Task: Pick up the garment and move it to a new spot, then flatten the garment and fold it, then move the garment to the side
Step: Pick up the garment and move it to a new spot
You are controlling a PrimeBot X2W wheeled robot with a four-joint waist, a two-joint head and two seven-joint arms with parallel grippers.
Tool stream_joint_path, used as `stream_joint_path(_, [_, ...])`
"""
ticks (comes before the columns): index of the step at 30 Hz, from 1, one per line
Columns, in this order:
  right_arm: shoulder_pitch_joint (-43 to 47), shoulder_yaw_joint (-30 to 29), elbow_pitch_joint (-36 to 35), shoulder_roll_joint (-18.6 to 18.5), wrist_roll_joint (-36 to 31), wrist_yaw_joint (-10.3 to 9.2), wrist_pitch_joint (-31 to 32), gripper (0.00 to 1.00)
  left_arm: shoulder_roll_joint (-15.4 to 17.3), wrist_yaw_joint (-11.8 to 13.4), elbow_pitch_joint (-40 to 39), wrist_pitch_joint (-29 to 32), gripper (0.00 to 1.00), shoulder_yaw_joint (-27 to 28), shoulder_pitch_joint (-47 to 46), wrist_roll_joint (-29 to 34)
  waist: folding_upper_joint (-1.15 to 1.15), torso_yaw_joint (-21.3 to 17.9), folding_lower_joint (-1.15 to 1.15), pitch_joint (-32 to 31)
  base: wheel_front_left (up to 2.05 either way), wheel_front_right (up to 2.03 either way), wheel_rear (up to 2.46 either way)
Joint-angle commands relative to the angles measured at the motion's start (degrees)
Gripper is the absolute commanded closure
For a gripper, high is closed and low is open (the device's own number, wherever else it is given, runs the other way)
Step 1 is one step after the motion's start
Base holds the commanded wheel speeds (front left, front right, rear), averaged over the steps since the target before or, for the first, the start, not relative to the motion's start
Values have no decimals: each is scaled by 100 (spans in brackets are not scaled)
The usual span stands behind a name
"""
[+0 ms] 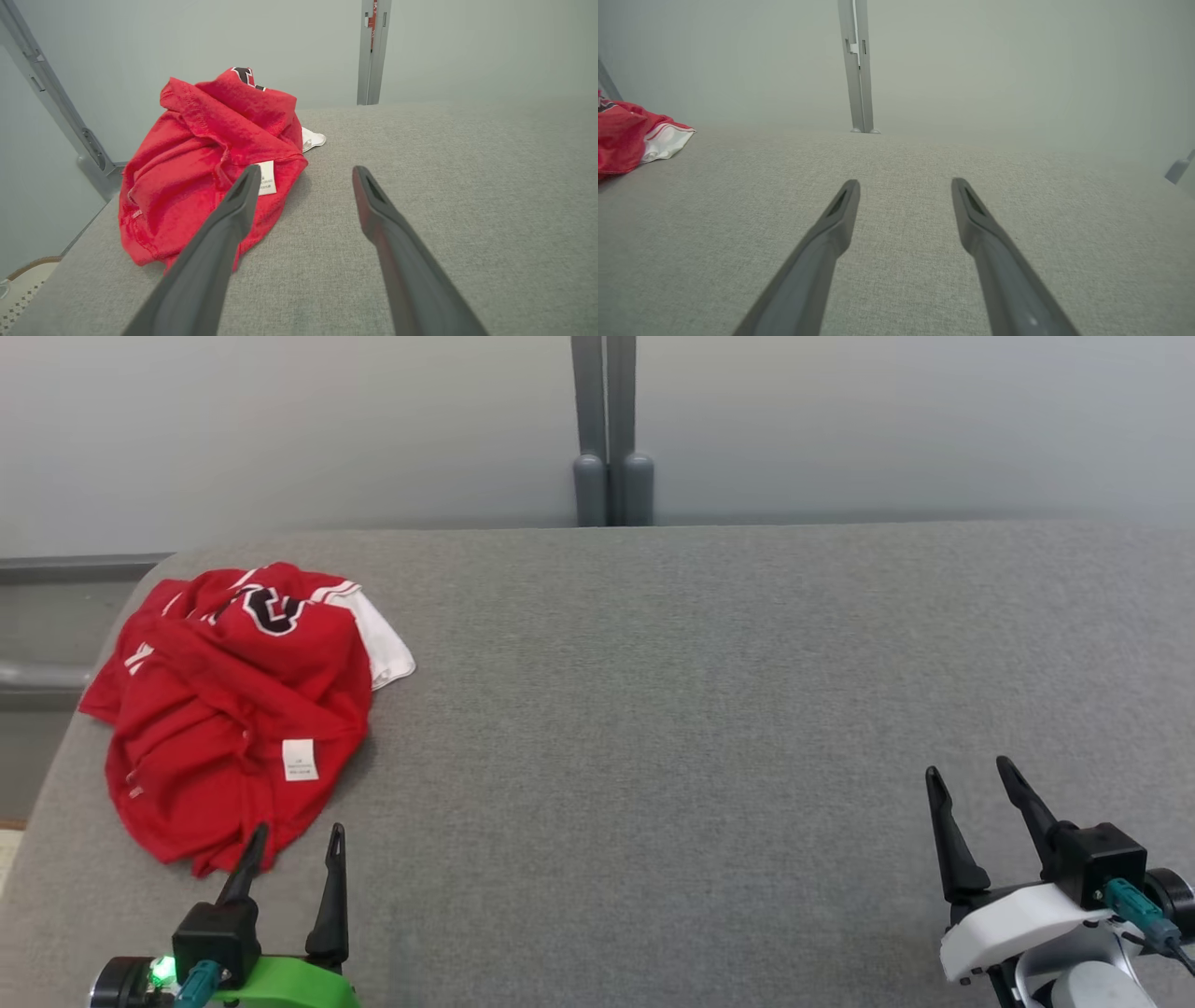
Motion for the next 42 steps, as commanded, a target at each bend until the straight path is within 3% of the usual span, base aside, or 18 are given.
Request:
stream_joint_path(1, [28,19,-1,12,49,0,-20,0,19,2,15,-11,0,33,67,-30,0,632,0,-138,0,0,0])
stream_joint_path(8, [-151,507,65,94,110,-1,-20,0,115,66,-49,-11,0,391,341,-129,0,1584,0,-294,0,0,0])
stream_joint_path(14, [-169,716,109,133,163,-1,-20,0,121,62,-169,-11,0,640,503,-155,0,1826,0,-295,0,0,0])
stream_joint_path(20, [-301,806,61,14,190,-1,-20,0,69,34,-298,-11,0,666,196,-161,0,1621,0,2,0,0,0])
stream_joint_path(24, [-504,787,-18,-145,162,0,-20,0,57,-1,-88,-11,0,327,-352,-217,0,1418,0,457,0,0,0])
stream_joint_path(35, [-1222,808,-210,-525,175,0,-20,0,372,-12,1333,932,0,-964,-2895,-1242,0,883,0,1925,0,0,0])
stream_joint_path(42, [-1388,835,-189,-478,200,-1,-20,0,740,-13,2522,1374,0,-1254,-3637,-1586,0,546,0,2177,0,0,0])
